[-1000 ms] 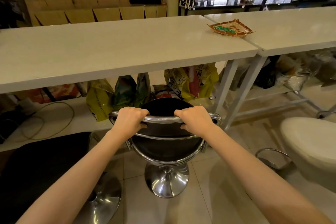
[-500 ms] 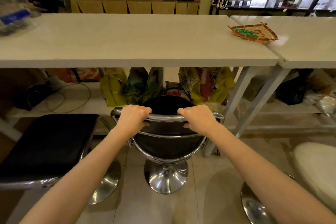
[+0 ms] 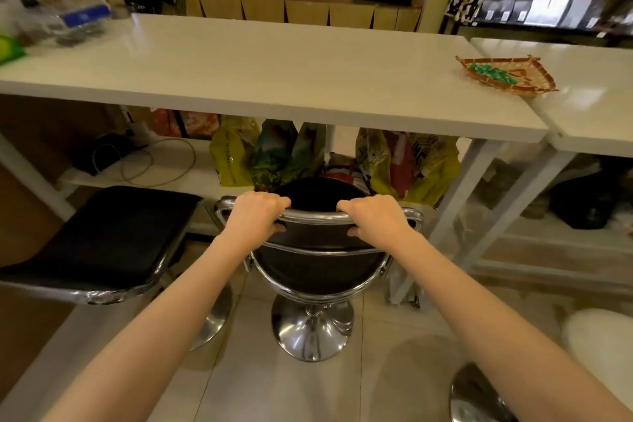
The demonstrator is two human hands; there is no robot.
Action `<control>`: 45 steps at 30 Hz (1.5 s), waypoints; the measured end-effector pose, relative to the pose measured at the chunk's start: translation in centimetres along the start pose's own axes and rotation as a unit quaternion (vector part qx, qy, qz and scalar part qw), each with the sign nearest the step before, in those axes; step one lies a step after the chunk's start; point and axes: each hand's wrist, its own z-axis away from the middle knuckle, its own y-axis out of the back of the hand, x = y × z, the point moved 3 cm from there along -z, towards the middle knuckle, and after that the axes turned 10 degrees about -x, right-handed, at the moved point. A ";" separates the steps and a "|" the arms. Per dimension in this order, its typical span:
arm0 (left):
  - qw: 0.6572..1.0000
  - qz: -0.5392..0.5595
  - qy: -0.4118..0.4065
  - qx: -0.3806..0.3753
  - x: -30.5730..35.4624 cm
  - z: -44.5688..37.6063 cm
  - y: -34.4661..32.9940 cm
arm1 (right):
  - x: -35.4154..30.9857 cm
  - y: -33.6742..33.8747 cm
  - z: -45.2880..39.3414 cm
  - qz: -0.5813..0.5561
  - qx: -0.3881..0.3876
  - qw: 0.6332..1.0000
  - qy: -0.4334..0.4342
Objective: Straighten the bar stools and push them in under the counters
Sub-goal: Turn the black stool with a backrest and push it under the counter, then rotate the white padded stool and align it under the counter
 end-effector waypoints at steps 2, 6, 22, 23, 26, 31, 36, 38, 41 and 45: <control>1.000 -0.008 -0.002 -0.001 -0.1 -0.1 0.0 | 0.0 0.0 -0.1 0.001 0.000 1.000 -0.005; 1.000 -0.030 -0.005 -0.005 -0.2 -0.2 0.1 | 0.0 0.0 -0.2 0.002 -0.006 1.000 -0.015; 0.982 0.089 -0.161 0.033 4.8 -2.2 3.3 | 2.1 0.4 7.2 -0.185 0.107 0.970 -0.116; 0.977 0.090 -0.191 0.042 6.6 -2.6 3.7 | 2.5 0.0 8.5 -0.187 0.106 0.968 -0.134; 0.958 0.094 -0.267 0.047 12.2 -3.6 4.5 | 4.4 -1.3 13.2 -0.184 0.096 0.958 -0.197; 0.925 0.098 -0.365 0.041 22.1 -4.0 5.1 | 7.6 -3.9 23.1 -0.188 0.076 0.934 -0.293; 0.891 0.129 -0.436 0.017 32.6 -2.0 5.3 | 10.0 -6.8 33.9 -0.190 0.055 0.908 -0.368; 0.878 0.142 -0.457 0.005 37.0 -0.9 5.3 | 10.8 -7.6 38.4 -0.188 0.049 0.898 -0.394; 0.861 0.154 -0.484 -0.007 43.7 1.0 5.2 | 12.3 -8.9 45.2 -0.203 0.024 0.877 -0.435; 0.850 0.151 -0.505 -0.012 52.0 3.7 5.0 | 13.8 -10.8 53.9 -0.205 0.007 0.862 -0.463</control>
